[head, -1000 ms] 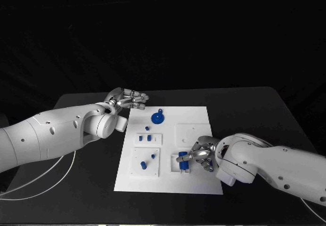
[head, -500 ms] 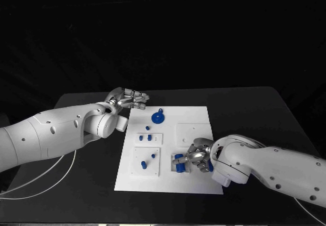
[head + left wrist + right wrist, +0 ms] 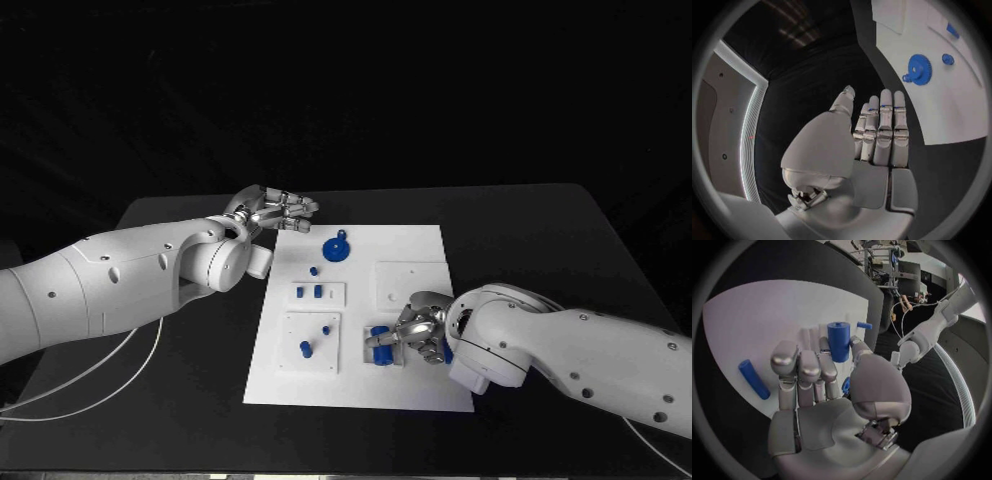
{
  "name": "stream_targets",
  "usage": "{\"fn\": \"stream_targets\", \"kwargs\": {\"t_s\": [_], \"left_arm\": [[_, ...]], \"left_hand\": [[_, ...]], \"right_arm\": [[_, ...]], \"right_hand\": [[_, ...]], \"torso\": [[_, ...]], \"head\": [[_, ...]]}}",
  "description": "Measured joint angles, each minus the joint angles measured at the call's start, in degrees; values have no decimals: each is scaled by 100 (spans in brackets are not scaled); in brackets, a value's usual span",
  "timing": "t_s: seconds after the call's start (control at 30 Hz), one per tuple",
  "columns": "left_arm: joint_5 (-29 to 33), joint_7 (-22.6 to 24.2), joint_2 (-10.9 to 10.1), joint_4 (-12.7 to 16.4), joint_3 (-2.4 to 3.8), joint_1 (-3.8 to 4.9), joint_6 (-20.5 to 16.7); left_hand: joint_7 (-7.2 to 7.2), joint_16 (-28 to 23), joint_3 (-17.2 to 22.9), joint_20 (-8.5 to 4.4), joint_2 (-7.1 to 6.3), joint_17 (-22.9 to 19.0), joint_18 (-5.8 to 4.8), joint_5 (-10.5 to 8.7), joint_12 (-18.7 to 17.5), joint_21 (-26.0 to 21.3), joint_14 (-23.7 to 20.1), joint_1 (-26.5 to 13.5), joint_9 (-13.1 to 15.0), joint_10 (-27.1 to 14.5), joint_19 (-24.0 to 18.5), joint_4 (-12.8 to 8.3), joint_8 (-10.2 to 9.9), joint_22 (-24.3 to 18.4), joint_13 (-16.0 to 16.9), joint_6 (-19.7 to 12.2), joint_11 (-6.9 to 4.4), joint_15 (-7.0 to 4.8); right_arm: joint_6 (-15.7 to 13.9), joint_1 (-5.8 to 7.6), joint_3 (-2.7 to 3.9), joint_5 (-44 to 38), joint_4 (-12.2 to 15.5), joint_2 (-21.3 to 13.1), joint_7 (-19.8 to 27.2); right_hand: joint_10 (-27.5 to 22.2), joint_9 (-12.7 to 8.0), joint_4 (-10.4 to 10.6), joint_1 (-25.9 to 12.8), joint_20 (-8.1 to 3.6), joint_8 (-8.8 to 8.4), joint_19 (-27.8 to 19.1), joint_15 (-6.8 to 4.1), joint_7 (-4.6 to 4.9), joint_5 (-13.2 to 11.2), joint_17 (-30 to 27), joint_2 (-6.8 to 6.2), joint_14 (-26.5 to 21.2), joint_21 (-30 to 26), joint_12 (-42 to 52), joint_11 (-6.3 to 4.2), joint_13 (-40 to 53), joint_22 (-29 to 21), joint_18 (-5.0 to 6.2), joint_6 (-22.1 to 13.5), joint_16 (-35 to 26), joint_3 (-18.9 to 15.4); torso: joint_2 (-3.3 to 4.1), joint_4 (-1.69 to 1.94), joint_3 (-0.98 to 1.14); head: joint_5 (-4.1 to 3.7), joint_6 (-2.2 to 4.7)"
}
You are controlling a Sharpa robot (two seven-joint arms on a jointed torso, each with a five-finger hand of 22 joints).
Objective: Assemble the parts on the task board
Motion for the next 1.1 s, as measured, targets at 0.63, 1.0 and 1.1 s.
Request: {"fn": "stream_targets", "kwargs": {"t_s": [0.63, 1.0, 1.1], "left_arm": [[-18, -49, 0, 0, -1, 1, 28], [-55, -71, 2, 0, -1, 1, 51], [-61, -75, 2, 0, -1, 1, 54]], "left_hand": [[0, 0, 0, 0, 13, 4, 0, 0, 0, 0, -21, -25, 0, 0, 0, 0, 0, -22, 0, 0, 0, 21], [0, 0, 0, 0, 14, 3, 0, 0, 0, 0, -21, -25, 0, 0, 0, 0, 0, -22, 0, 0, 0, 21], [0, 0, 0, 0, 14, 3, 0, 0, 0, 0, -21, -25, 0, 0, 0, 0, 0, -22, 0, 0, 0, 21]], "right_arm": [[58, 0, -14, -88, -43, 16, 17], [59, 0, -16, -95, -40, 13, 20], [58, 0, -17, -95, -35, 7, 24]], "right_hand": [[-106, 61, 311, 13, 0, -4, 0, 0, 0, 18, 6, -11, -1, -88, -128, 21, -106, 0, 0, -33, -114, -1394], [-106, 60, 312, 13, 0, -1, 0, 1, 2, 18, 6, -11, -2, -122, -128, 21, -121, 0, 0, -36, -114, -1395], [-106, 60, 352, -8, 0, 0, 0, 1, -4, -13, 5, 10, -2, -122, -150, 21, -131, 0, 1, -48, -114, -1436]], "torso": [[-2, -2, 1], [-2, -1, 2], [-2, -1, 2]], "head": [[-2, 1], [-8, 9], [-9, 11]]}}
